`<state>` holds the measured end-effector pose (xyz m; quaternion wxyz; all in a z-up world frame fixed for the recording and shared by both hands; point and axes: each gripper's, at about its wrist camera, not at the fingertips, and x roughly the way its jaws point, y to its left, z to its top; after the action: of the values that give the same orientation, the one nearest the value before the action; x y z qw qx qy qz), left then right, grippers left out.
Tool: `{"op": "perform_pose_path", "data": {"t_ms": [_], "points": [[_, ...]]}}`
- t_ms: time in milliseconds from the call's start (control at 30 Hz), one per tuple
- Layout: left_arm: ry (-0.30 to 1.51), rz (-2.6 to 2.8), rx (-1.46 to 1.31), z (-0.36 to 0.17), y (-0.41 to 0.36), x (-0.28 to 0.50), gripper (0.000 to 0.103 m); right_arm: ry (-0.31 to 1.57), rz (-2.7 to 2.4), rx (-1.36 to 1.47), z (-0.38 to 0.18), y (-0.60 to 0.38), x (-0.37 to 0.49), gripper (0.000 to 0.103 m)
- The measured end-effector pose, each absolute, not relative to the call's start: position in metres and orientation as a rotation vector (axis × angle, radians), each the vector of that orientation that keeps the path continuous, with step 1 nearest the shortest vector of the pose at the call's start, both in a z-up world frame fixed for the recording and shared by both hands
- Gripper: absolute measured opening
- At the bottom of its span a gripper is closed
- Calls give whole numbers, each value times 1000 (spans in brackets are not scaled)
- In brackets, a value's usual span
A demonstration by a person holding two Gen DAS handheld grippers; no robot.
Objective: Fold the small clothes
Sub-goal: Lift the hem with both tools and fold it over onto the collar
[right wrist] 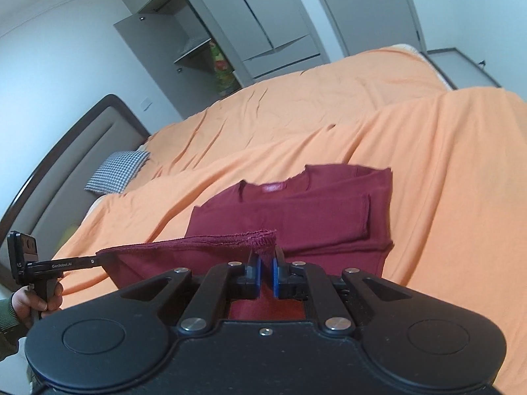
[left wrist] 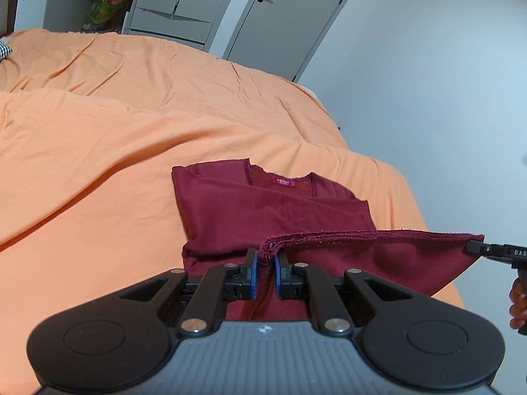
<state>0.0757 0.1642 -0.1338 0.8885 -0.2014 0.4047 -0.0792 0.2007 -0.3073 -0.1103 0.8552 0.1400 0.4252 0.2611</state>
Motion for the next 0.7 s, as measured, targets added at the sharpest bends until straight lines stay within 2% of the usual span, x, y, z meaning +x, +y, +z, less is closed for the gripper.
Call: {"op": "perform_pose_path", "data": {"t_ms": [700], "points": [[815, -72, -294, -96, 144, 139, 10, 874, 603, 281, -98, -307, 280, 7]]}}
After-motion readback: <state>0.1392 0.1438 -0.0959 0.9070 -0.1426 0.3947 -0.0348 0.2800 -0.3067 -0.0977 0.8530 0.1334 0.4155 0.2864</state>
